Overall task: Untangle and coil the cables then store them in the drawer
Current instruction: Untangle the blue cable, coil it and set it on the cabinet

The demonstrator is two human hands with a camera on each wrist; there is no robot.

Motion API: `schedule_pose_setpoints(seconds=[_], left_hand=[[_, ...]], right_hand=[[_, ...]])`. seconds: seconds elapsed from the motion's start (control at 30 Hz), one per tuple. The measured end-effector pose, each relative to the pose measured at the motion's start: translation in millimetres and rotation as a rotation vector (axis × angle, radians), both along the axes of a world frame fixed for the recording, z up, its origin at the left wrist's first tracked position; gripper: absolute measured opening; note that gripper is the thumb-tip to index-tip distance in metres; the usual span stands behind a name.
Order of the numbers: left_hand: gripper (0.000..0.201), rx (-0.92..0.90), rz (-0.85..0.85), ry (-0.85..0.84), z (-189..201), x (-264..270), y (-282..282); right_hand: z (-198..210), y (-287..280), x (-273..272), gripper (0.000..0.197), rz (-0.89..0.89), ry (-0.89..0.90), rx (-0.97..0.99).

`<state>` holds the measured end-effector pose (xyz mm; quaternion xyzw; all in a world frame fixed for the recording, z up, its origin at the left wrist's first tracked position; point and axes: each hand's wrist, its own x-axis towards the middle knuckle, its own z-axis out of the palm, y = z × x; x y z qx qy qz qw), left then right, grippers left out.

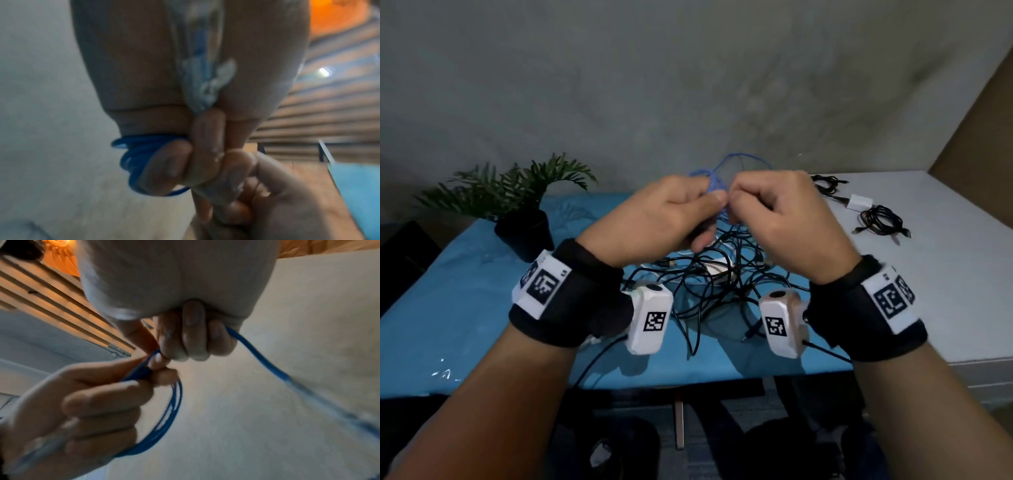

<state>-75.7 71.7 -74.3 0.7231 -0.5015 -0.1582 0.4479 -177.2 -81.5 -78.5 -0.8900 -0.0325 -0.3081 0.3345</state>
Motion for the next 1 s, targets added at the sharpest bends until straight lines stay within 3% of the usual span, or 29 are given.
schedule_pose_setpoints(seconds=[0.07, 0.13, 0.27, 0.37, 0.5, 0.63, 0.8, 1.0], left_hand=[[0.04, -0.004, -0.165, 0.17, 3, -7, 4], [0.036, -0.119, -0.254, 0.356, 5, -11, 5], [0.032, -0.501, -0.282, 0.725, 10, -12, 1], [0.031, -0.678, -0.293, 0.907, 11, -15, -7], [0.032, -0.674, -0.272, 0.913, 9, -17, -13], [0.028, -0.626, -0.383, 1.017, 7, -16, -11], [0.027, -0.659, -0.547, 1.222, 8, -9, -7], [0.031, -0.603, -0.273, 0.971, 16, -14, -9]], right_hand=[[-1, -4, -1, 0.032, 0.017, -0.076, 0.062], [-3, -6, 1, 0.037, 0.003, -0.153, 0.12], [-6, -4, 7, 0.044, -0.019, -0.175, 0.327], [-14, 8, 14, 0.037, -0.013, -0.108, 0.244], [-19, 20, 17, 0.036, 0.049, -0.04, 0.402], [-15, 25, 7, 0.038, 0.044, 0.092, 0.518], [-3, 27, 6, 0.033, 0.282, 0.074, 0.917], [3, 17, 2, 0.035, 0.411, 0.064, 1.124]])
